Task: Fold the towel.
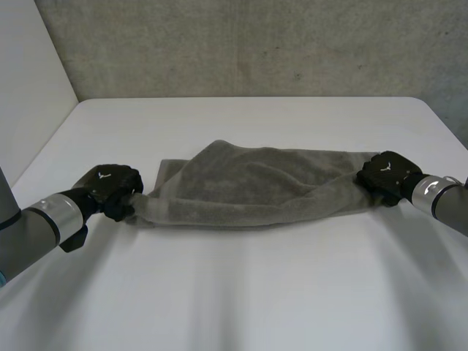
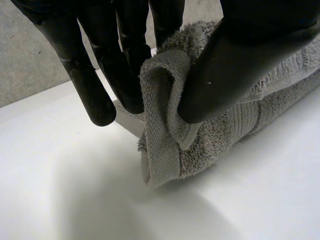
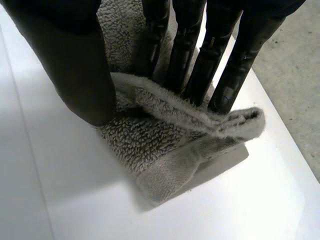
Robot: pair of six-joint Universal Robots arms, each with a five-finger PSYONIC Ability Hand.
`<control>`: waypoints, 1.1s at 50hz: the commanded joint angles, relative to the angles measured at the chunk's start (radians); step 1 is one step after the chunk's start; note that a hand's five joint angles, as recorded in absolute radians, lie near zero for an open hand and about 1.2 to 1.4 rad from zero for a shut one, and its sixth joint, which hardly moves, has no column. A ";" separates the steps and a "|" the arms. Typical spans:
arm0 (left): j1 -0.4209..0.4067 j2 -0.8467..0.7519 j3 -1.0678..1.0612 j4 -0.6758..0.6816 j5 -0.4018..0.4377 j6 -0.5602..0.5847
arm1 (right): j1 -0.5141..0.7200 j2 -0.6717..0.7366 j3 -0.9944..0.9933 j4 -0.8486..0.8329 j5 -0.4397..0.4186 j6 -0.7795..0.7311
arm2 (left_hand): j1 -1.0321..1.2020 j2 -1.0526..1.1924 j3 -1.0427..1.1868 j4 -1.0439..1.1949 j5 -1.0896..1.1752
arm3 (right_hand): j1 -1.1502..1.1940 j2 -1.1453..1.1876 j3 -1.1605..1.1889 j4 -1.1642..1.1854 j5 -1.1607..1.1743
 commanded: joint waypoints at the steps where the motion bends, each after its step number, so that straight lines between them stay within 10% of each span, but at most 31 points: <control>1: 0.000 0.000 -0.002 0.000 0.001 0.000 | 0.000 0.000 -0.004 -0.023 0.002 0.005 | 0.140 0.085 0.067 0.035 0.108 | 0.040 0.039 0.044 0.045 0.046; 17: 0.000 0.011 0.000 -0.009 0.001 -0.003 | 0.003 -0.038 -0.009 -0.014 0.039 0.031 | 0.140 0.085 0.067 0.035 0.108 | 0.514 0.514 0.519 0.519 0.521; 30: 0.005 0.176 0.025 -0.270 0.055 -0.023 | -0.011 -0.423 -0.040 0.164 0.017 0.316 | 0.140 0.085 0.067 0.035 0.108 | 0.514 0.514 0.519 0.519 0.521; 43: 0.150 0.535 0.035 -0.293 0.156 -0.227 | -0.178 -0.623 -0.188 0.680 -0.228 0.316 | 0.140 0.085 0.067 0.035 0.108 | 0.514 0.514 0.519 0.519 0.521; 55: 0.207 0.592 0.081 -0.299 0.225 -0.382 | -0.249 -0.612 -0.357 0.827 -0.355 0.325 | 0.140 0.085 0.067 0.035 0.108 | 0.514 0.514 0.519 0.519 0.521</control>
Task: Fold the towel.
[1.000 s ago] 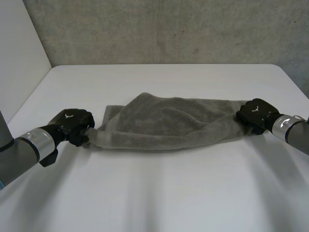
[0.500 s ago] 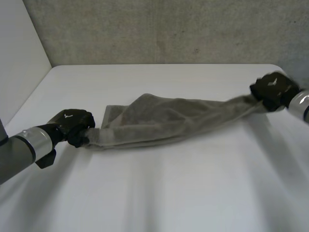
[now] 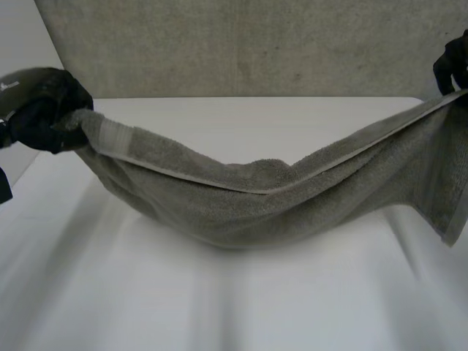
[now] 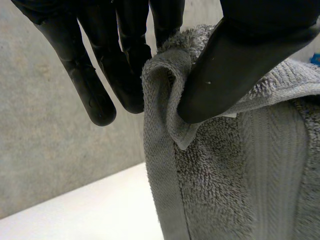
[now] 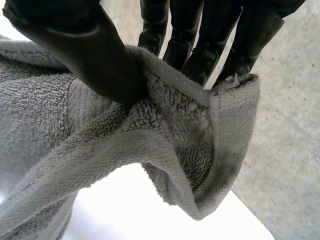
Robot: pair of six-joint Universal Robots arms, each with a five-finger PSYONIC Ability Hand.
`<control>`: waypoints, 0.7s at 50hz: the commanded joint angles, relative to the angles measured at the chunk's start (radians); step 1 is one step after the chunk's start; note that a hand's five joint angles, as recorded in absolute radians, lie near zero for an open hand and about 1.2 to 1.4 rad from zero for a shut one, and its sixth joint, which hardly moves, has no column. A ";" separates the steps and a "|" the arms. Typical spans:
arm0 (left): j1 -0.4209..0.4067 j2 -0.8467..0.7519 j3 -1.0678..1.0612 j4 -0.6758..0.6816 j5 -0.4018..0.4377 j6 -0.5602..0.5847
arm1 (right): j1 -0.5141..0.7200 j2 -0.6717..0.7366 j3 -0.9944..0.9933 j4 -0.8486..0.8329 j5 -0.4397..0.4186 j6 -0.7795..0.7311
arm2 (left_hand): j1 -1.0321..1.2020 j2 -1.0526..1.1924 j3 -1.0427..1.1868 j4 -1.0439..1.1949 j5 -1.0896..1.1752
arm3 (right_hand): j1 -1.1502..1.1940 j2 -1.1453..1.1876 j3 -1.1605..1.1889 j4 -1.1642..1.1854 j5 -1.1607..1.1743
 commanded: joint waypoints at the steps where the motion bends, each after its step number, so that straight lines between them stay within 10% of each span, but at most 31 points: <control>1: 0.037 -0.004 0.033 -0.002 0.022 -0.082 | -0.017 0.037 -0.089 0.061 -0.040 -0.007 | 0.140 0.085 0.063 0.035 0.108 | 0.086 0.091 0.054 0.059 0.075; 16: 0.019 -0.453 0.156 -0.035 0.009 -0.079 | 0.161 0.446 -0.185 0.207 0.217 -0.383 | 0.140 0.085 0.063 0.035 0.108 | 0.086 0.091 0.054 0.059 0.075; 26: -0.122 -0.677 0.744 -0.155 -0.070 -0.099 | 0.363 0.576 -0.811 -0.214 0.285 0.079 | 0.140 0.085 0.063 0.035 0.108 | 0.086 0.091 0.054 0.059 0.075; 35: -0.132 -0.659 1.073 -0.083 -0.144 -0.289 | 0.363 0.564 -0.918 -0.517 0.360 0.514 | 0.140 0.085 0.063 0.035 0.108 | 0.086 0.091 0.054 0.059 0.075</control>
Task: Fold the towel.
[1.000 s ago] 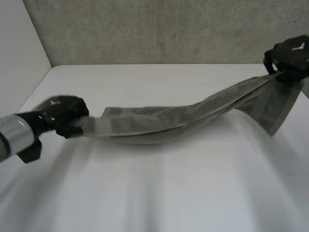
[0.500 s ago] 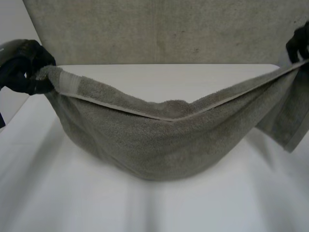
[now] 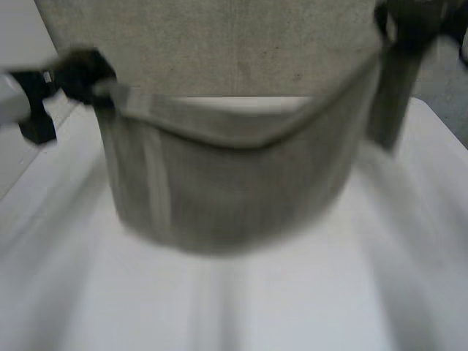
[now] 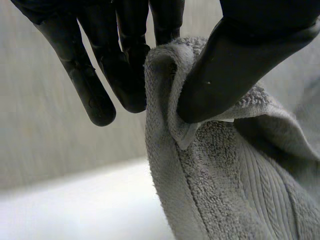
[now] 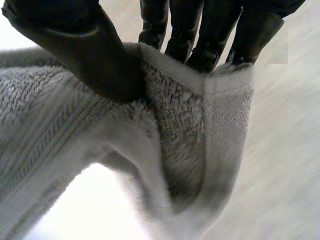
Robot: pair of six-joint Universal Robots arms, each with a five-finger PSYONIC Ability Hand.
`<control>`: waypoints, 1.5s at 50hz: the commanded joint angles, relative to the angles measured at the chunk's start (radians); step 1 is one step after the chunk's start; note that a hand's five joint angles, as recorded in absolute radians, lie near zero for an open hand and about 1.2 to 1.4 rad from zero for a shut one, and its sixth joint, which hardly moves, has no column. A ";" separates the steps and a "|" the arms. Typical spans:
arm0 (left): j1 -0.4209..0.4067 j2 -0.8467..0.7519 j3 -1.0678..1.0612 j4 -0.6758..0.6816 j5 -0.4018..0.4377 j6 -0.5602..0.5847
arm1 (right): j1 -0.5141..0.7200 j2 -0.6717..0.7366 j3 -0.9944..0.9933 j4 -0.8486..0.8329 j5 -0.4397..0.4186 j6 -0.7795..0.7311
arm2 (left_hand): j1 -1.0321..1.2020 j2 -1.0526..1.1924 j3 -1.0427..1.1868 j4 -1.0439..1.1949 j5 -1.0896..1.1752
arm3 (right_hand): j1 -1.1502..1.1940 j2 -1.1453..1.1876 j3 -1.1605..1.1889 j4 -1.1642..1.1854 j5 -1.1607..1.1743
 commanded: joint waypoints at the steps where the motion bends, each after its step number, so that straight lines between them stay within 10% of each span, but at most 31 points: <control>1: 0.001 0.024 0.282 0.084 -0.061 -0.220 | 0.014 -0.006 -0.100 -0.235 0.054 0.348 | 0.140 0.076 0.056 0.034 0.104 | 0.083 0.077 0.051 0.053 0.075; 13: 0.046 0.042 -0.157 0.203 -0.010 -0.263 | 0.071 -0.013 0.367 0.151 0.059 -0.286 | 0.140 0.076 0.056 0.034 0.104 | 0.083 0.077 0.051 0.053 0.075; 32: 0.080 0.050 -0.756 0.236 0.053 0.137 | -0.041 -0.177 1.150 -0.151 0.046 -0.426 | 0.140 0.076 0.056 0.034 0.104 | 0.083 0.077 0.051 0.053 0.075; 53: 0.092 0.081 -0.801 0.245 0.050 0.145 | -0.045 -0.231 1.300 -0.237 0.046 -0.419 | 0.140 0.076 0.056 0.034 0.104 | -0.283 -0.289 -0.315 -0.313 -0.291; 75: 0.096 0.190 -0.807 0.234 0.053 0.134 | -0.042 -0.334 1.302 -0.283 0.042 -0.411 | 0.140 0.076 0.056 0.034 0.104 | 0.083 0.077 0.051 0.053 0.075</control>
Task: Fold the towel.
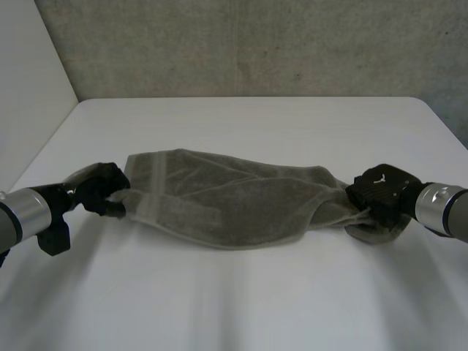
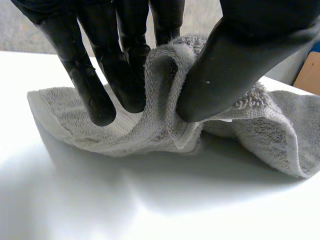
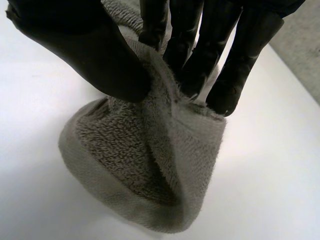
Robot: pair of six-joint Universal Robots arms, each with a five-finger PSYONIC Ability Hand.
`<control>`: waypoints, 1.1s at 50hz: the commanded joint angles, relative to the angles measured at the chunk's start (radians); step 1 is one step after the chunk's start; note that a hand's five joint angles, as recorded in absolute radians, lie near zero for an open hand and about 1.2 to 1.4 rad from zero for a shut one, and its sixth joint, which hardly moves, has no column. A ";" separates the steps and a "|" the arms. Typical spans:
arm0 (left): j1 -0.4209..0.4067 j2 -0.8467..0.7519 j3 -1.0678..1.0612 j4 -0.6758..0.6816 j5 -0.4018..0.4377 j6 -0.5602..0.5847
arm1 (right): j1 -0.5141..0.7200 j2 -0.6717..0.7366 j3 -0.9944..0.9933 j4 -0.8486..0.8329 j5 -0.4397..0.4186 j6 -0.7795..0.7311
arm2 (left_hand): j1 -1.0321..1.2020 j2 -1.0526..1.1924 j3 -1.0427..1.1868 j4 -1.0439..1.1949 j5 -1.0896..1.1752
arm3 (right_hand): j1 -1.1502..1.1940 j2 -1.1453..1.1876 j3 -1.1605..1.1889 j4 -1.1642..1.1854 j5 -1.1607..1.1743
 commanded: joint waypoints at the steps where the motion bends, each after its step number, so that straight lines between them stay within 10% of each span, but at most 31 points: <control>1: 0.003 0.093 0.003 -0.011 0.001 -0.012 | 0.003 -0.108 -0.017 0.009 -0.007 0.005 | 0.140 0.076 0.056 0.034 0.095 | 0.068 0.073 0.054 0.054 0.056; 18: 0.090 0.391 0.075 -0.056 0.085 -0.247 | -0.083 -0.329 -0.402 0.324 -0.129 0.283 | 0.140 0.076 0.056 0.034 0.095 | 0.068 0.073 0.054 0.054 0.056; 32: 0.086 0.049 0.069 -0.056 0.027 -0.272 | 0.034 0.046 -0.519 0.615 0.085 -0.087 | 0.140 0.076 0.056 0.034 0.095 | 0.068 0.073 0.054 0.054 0.056; 42: -0.039 -0.166 0.470 -0.137 -0.111 -0.195 | 0.124 0.220 -0.881 0.368 0.102 0.067 | 0.140 0.076 0.056 0.034 0.095 | 0.068 0.073 0.054 0.054 0.056; 55: -0.138 -0.194 1.167 0.074 -0.112 -0.411 | 0.161 0.247 -1.396 -0.222 0.128 0.660 | 0.140 0.076 0.056 0.034 0.095 | 0.068 0.073 0.054 0.054 0.056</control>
